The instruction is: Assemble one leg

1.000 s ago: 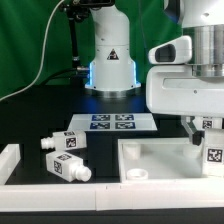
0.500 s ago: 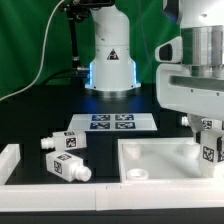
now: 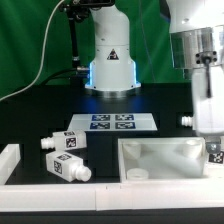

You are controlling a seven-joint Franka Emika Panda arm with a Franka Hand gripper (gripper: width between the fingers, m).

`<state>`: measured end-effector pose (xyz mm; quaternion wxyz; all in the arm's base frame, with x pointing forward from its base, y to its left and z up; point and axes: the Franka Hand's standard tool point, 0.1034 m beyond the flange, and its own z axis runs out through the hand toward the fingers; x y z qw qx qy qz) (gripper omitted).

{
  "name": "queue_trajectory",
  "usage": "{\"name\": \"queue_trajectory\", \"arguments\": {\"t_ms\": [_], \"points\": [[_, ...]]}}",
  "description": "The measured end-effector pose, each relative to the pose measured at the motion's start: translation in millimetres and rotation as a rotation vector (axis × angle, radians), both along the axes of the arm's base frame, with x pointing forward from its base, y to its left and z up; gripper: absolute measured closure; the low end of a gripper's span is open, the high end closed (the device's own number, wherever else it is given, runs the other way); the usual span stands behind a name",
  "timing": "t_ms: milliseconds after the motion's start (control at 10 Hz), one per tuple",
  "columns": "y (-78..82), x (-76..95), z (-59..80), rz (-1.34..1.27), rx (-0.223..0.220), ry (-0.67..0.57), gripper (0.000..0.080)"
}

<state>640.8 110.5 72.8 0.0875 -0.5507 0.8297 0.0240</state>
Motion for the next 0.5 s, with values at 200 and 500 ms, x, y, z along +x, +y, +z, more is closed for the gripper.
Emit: {"name": "queue_trajectory", "arguments": {"t_ms": [200, 500], "points": [[0.4, 0.8, 0.0, -0.113, 0.013, 0.011, 0.0510], [1.5, 0.4, -0.1, -0.093, 0.007, 0.004, 0.0510]]}}
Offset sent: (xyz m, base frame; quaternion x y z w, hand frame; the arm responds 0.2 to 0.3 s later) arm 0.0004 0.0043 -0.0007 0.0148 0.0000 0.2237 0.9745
